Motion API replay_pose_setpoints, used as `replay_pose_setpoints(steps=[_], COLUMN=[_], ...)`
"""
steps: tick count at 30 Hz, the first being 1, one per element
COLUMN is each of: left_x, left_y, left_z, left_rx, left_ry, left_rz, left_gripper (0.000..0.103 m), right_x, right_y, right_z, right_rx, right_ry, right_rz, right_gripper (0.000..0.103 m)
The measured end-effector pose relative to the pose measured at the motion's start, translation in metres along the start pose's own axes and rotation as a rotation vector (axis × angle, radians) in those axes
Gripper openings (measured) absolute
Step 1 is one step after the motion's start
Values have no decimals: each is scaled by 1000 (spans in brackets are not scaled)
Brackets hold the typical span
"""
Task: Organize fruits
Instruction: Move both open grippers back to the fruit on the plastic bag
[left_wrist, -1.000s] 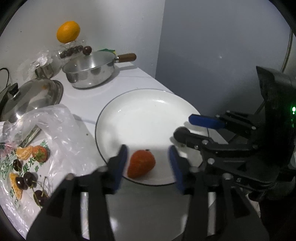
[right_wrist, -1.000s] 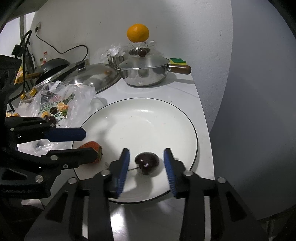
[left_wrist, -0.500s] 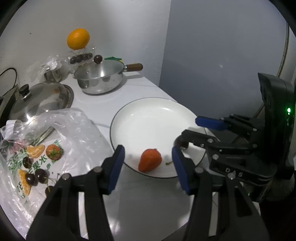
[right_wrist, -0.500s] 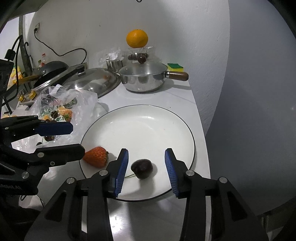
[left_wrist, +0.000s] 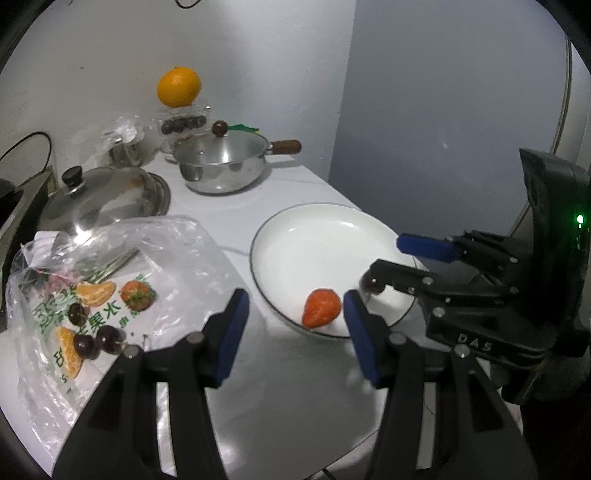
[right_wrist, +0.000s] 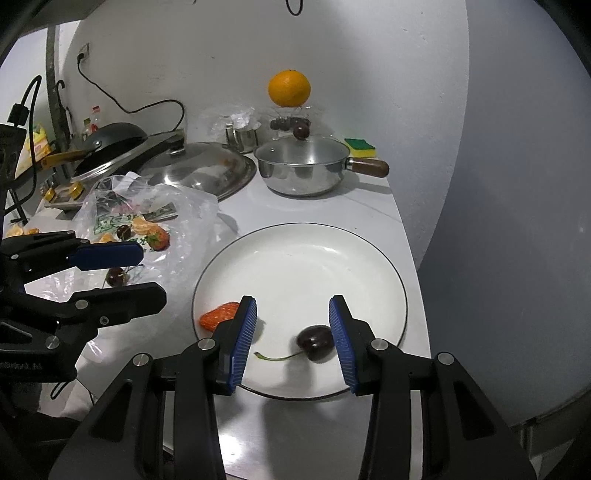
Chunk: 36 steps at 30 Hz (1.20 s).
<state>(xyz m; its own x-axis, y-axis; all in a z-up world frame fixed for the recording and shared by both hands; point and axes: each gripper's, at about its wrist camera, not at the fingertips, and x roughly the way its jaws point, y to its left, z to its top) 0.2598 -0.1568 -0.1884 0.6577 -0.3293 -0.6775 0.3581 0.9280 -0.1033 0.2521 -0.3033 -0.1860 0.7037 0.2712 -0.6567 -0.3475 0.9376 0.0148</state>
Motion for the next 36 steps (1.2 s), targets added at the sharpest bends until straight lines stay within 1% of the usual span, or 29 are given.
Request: replay_pose_setpoints(steps=[2, 5, 12, 17, 18, 20, 26, 36], left_x=[-4, -11, -24, -35, -36, -41, -53, -68], left_y=[5, 12, 29, 45, 48, 55, 72, 96], left_z=[-1, -3, -10, -17, -18, -22, -32, -48], left_rx=[-6, -19, -39, -53, -56, -59, -71, -105], left_ry=[-8, -25, -48, -66, -66, -71, -83, -90], left_rz=[6, 14, 26, 60, 66, 79, 113, 125], left_gripper=[55, 72, 72, 72, 72, 72, 72, 72], right_x=[0, 0, 1, 3, 4, 5, 9, 11], right_y=[6, 14, 34, 50, 54, 61, 82, 114], right_z=[2, 5, 10, 13, 14, 16, 21, 24], right_rx=[-6, -17, -39, -47, -48, -50, -74, -109], right_ry=[-1, 0, 0, -7, -8, -12, -9, -1], right_rz=[0, 2, 5, 11, 13, 20, 32, 38], right_gripper=[43, 43, 43, 43, 44, 53, 53, 53])
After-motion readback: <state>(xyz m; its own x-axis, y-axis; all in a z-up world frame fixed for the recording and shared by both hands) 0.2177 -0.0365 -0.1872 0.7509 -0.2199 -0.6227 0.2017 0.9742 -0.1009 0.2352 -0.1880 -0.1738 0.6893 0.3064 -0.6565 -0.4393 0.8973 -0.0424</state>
